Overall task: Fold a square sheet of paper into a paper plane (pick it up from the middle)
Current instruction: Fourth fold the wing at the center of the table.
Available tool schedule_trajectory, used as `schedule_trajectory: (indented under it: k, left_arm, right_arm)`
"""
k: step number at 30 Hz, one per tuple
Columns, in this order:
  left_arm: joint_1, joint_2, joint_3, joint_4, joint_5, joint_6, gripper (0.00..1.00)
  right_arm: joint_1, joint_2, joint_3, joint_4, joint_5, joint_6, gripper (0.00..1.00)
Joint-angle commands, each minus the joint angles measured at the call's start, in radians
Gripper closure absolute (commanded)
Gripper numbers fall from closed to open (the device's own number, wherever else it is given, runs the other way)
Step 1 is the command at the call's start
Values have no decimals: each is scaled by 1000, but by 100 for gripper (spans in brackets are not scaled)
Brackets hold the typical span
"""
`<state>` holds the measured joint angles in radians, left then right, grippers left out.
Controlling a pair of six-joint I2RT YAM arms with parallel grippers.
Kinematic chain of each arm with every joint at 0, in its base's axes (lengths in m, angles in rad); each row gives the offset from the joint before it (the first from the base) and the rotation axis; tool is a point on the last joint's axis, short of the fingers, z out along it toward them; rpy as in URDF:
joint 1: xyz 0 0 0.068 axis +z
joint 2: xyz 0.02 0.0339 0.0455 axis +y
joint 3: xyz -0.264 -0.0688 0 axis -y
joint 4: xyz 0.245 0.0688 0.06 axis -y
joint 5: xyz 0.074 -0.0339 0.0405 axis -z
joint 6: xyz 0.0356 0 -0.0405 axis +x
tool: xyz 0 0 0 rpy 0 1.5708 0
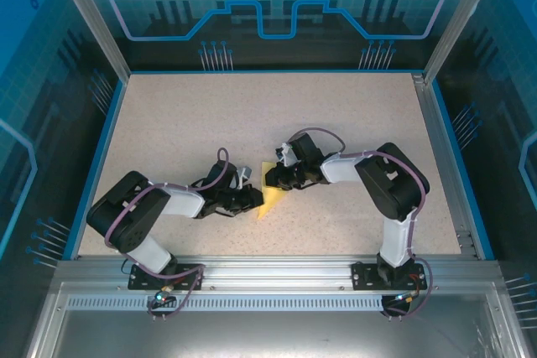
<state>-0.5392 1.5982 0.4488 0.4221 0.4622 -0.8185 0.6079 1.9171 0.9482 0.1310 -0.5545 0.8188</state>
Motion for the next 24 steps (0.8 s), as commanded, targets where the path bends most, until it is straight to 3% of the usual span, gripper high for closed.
schedule_trajectory:
  k: [1,15,24]
  left_arm:
    - [-2,31,-7,-23,13,-1,82]
    - [-3,-114,14,-160,27,1,71]
    - [-4,-136,48,-240,30,-5,71]
  right_arm:
    - [-5,43,30,-21,-15,-17,82]
    - [-5,51,12,-61,-31,-67,82]
    - [-7,54,17,-76,-26,-81,82]
